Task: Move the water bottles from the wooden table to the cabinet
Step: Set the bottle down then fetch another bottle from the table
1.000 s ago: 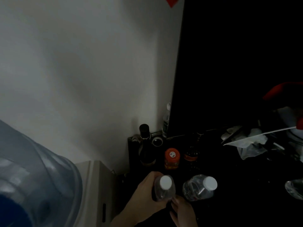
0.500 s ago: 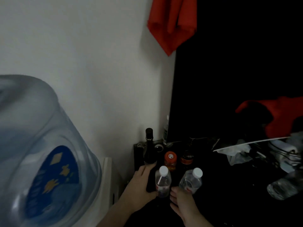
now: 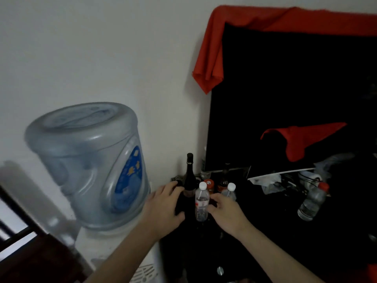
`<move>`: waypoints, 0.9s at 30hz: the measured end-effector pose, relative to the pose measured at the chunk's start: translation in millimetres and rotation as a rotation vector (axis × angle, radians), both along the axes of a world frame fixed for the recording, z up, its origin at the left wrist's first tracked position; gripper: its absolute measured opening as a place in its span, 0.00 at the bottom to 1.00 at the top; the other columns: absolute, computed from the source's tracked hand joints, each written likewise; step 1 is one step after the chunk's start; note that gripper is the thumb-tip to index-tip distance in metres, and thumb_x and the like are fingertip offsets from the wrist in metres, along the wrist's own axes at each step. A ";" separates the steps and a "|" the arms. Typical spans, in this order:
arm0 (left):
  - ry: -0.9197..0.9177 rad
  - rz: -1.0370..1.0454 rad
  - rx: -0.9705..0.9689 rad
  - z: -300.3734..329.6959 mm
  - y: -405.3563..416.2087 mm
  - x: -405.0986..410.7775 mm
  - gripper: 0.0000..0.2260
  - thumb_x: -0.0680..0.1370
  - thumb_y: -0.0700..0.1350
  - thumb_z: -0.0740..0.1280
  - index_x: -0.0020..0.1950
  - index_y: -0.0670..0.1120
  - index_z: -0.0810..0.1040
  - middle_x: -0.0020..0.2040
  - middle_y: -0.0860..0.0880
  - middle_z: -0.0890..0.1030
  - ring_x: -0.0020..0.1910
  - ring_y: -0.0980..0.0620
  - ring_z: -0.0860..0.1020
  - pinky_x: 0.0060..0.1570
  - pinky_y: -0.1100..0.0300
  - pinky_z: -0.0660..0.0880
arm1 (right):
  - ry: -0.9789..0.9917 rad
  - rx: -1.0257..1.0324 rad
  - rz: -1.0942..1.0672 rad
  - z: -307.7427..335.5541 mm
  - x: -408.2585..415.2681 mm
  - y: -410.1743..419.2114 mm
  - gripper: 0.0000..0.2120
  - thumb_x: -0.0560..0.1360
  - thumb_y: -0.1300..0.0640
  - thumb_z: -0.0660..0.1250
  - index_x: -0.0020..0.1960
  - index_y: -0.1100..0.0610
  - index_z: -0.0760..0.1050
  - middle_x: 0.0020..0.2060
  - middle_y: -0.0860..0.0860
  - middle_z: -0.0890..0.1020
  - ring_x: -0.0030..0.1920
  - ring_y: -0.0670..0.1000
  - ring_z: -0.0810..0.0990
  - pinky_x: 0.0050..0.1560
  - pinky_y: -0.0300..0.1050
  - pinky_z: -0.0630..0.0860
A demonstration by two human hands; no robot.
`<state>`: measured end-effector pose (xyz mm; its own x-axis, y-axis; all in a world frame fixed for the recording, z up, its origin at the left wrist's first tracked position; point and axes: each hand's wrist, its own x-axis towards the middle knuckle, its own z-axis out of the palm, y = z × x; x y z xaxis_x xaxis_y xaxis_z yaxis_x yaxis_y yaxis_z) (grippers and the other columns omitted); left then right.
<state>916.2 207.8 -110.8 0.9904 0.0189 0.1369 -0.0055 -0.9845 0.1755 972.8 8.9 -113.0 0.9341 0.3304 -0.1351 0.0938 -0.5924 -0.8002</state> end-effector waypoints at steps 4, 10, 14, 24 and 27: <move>-0.097 0.091 0.060 32.1 9.9 -69.4 0.31 0.72 0.58 0.69 0.74 0.53 0.71 0.78 0.51 0.67 0.75 0.46 0.69 0.69 0.51 0.66 | -0.161 -0.087 0.117 33.6 -52.9 9.9 0.18 0.77 0.54 0.67 0.66 0.56 0.74 0.58 0.52 0.79 0.58 0.49 0.79 0.53 0.35 0.76; -0.171 0.287 0.049 74.9 37.6 -160.2 0.29 0.70 0.56 0.73 0.70 0.51 0.76 0.75 0.48 0.73 0.71 0.44 0.73 0.67 0.48 0.70 | -0.424 -0.212 0.344 83.0 -112.8 53.9 0.28 0.75 0.52 0.68 0.73 0.55 0.67 0.69 0.51 0.71 0.68 0.51 0.70 0.68 0.44 0.67; -0.172 0.437 0.074 87.0 63.6 -211.1 0.30 0.75 0.60 0.67 0.76 0.55 0.68 0.80 0.53 0.63 0.77 0.49 0.65 0.73 0.51 0.62 | -0.517 -0.217 0.504 94.8 -146.5 98.1 0.29 0.73 0.52 0.68 0.73 0.54 0.67 0.69 0.50 0.70 0.69 0.51 0.69 0.69 0.44 0.66; -0.114 0.847 0.104 103.1 94.4 -325.0 0.29 0.74 0.60 0.66 0.75 0.55 0.69 0.79 0.51 0.64 0.76 0.48 0.65 0.72 0.48 0.65 | -0.632 -0.122 0.882 111.1 -200.7 186.9 0.31 0.76 0.51 0.67 0.76 0.53 0.61 0.75 0.50 0.62 0.74 0.51 0.62 0.72 0.47 0.63; -0.107 1.015 0.103 109.1 88.5 -368.7 0.29 0.73 0.60 0.67 0.73 0.55 0.70 0.78 0.51 0.66 0.74 0.47 0.67 0.70 0.49 0.65 | -0.658 -0.099 1.036 120.5 -230.3 215.0 0.30 0.76 0.53 0.66 0.76 0.54 0.62 0.75 0.52 0.63 0.73 0.52 0.63 0.71 0.46 0.63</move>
<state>547.5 296.3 -1.7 0.4968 0.8241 0.2721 0.8276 -0.5442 0.1374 742.4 223.9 7.5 0.1371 0.9710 0.1958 0.9238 -0.0539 -0.3792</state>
